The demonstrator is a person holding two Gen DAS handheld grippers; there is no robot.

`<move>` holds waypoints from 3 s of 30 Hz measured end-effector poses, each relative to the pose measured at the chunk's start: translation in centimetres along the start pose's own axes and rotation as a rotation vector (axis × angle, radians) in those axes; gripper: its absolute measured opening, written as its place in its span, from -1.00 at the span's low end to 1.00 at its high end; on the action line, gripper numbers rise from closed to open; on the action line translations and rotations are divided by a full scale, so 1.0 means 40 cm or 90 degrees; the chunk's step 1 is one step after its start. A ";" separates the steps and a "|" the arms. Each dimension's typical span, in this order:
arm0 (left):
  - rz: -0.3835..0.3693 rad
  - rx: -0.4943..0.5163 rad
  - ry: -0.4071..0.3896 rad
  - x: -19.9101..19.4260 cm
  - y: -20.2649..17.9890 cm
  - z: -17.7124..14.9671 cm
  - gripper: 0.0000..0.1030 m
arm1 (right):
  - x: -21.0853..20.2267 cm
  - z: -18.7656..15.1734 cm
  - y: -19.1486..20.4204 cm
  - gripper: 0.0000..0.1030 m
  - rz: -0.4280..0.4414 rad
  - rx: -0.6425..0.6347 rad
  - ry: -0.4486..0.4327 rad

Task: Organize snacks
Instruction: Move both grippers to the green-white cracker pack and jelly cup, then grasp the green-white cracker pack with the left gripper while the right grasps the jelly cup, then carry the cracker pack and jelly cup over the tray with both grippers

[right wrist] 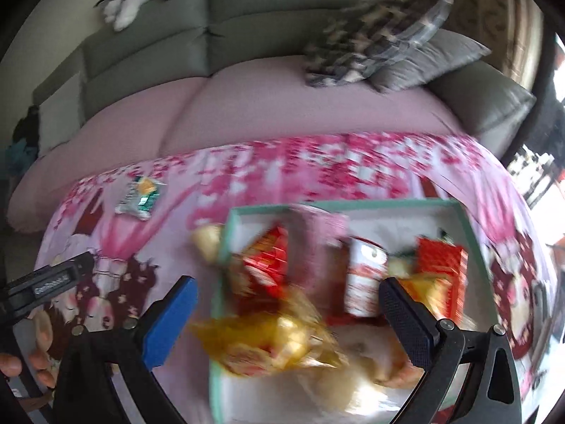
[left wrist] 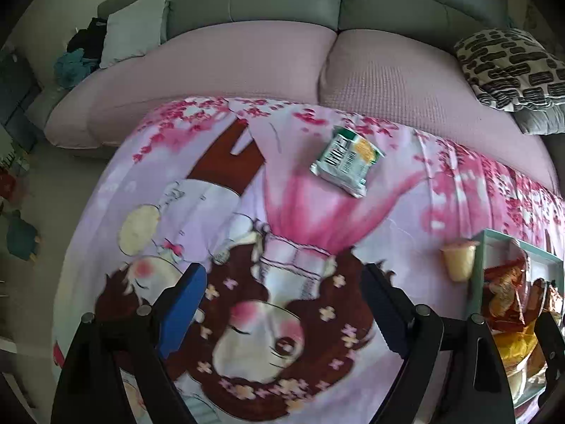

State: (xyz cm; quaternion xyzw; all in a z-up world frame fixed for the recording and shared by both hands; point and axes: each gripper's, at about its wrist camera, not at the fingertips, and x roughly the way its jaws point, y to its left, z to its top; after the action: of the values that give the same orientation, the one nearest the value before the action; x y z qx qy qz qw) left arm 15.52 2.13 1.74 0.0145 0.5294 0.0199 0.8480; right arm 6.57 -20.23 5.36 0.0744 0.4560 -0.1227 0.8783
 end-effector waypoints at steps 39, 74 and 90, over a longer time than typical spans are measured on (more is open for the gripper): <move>-0.040 0.082 0.101 0.191 0.047 0.147 0.72 | 0.335 0.135 0.246 0.11 0.003 -0.265 0.260; -0.113 0.162 0.107 0.329 -0.161 0.250 -0.01 | 0.416 0.195 0.258 -0.02 0.023 -0.242 0.222; -0.103 0.061 0.049 0.147 -0.072 0.187 -0.02 | 0.275 0.151 0.235 -0.03 0.067 -0.203 0.169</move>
State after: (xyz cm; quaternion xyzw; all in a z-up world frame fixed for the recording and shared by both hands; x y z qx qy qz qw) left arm 24.87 -0.49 -0.37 0.0115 0.5612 -0.0733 0.8244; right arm 20.07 -14.31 -0.02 -0.0265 0.5768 0.0080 0.8164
